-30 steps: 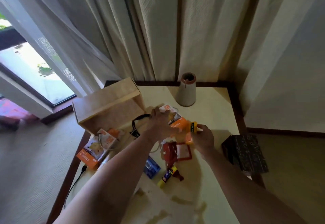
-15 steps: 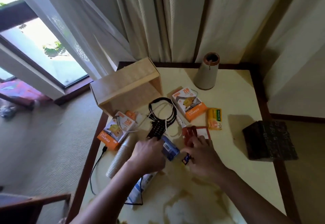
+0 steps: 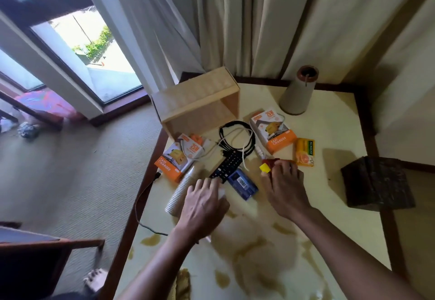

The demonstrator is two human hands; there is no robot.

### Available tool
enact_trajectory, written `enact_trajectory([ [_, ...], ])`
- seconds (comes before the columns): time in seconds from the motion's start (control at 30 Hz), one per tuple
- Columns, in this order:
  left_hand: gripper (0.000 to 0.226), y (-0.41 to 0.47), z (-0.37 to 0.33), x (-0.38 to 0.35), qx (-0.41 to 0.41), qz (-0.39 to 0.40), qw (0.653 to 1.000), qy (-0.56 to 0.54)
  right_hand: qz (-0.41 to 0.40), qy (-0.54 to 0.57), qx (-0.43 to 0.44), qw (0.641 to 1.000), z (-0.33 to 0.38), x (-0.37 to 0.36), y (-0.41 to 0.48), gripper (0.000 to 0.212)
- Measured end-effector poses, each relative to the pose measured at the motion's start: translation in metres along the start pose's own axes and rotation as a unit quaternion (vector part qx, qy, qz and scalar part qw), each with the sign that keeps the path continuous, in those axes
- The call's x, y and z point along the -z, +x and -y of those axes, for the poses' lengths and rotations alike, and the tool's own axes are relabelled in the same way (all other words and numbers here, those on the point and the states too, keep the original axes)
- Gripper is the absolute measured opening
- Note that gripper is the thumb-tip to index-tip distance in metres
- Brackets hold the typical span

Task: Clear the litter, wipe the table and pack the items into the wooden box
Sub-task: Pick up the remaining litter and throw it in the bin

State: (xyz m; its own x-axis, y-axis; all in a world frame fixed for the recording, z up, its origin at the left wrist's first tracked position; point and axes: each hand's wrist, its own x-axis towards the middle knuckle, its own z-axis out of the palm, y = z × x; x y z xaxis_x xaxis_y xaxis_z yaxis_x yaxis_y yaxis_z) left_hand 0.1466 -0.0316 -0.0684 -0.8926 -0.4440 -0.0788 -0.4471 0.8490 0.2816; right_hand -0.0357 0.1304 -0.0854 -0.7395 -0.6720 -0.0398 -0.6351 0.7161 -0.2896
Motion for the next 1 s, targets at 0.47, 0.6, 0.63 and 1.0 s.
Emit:
enact_trajectory([
  [0.47,0.052,0.043,0.047,0.041,0.193,0.018,0.980,-0.051,0.106,0.021,-0.027,0.994,0.074,-0.029,0.008,0.060],
  [0.6,0.068,0.035,0.048,0.020,0.149,0.063,0.985,0.057,0.102,0.105,-0.048,0.988,0.073,-0.028,0.005,0.057],
  [0.63,0.070,0.033,0.048,0.016,0.144,0.058,0.985,0.069,0.091,0.116,-0.051,0.988,0.072,-0.028,0.005,0.049],
  [1.0,0.055,0.056,0.021,0.059,0.058,-0.037,0.996,-0.049,-0.024,0.411,-0.183,0.892,0.046,0.019,0.000,0.013],
])
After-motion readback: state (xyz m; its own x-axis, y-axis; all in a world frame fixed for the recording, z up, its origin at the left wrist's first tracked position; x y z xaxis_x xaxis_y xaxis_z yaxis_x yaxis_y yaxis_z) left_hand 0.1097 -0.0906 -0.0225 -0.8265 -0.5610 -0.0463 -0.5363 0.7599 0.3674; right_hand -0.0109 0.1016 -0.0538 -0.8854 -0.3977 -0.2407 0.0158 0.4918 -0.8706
